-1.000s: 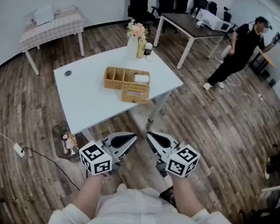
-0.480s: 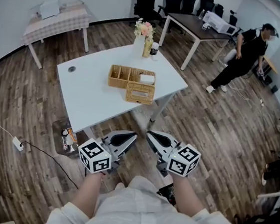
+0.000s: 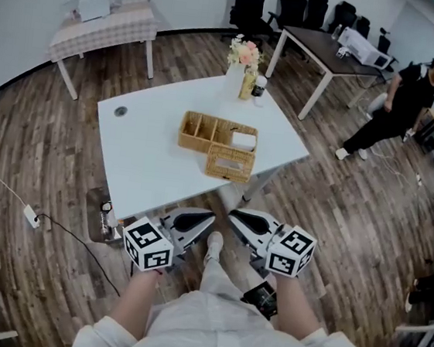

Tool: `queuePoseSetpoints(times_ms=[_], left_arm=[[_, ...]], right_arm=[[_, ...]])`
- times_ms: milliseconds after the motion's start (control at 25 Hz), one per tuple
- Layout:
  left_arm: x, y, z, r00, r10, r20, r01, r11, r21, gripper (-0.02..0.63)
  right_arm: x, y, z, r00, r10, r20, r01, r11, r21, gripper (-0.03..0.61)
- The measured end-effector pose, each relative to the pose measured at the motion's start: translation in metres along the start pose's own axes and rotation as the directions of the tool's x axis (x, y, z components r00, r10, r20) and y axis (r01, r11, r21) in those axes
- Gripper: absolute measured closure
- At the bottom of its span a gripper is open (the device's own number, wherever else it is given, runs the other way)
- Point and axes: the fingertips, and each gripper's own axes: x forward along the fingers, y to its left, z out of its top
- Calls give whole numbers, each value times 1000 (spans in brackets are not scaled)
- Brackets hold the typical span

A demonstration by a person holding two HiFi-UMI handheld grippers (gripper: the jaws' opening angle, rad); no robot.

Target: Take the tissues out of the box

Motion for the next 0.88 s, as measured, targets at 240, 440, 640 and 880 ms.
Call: queuePoseSetpoints(times_ms=[240, 440, 640, 880], left_arm=[[39, 61, 21, 999, 30, -23, -30, 999, -12, 612], [74, 105, 34, 998, 44, -39, -46, 999, -30, 612], [109, 143, 52, 996, 68, -61, -70, 997, -26, 612], [140, 173, 72, 994, 81, -74, -82, 997, -10, 612]], right_arm=[[27, -69, 24, 997, 51, -51, -53, 998, -41, 446], [44, -124, 47, 995, 84, -53, -85, 996, -34, 431], [58, -170, 69, 992, 113, -54, -115, 993, -37, 426], [67, -205, 86, 989, 140, -52, -142, 990, -27, 426]])
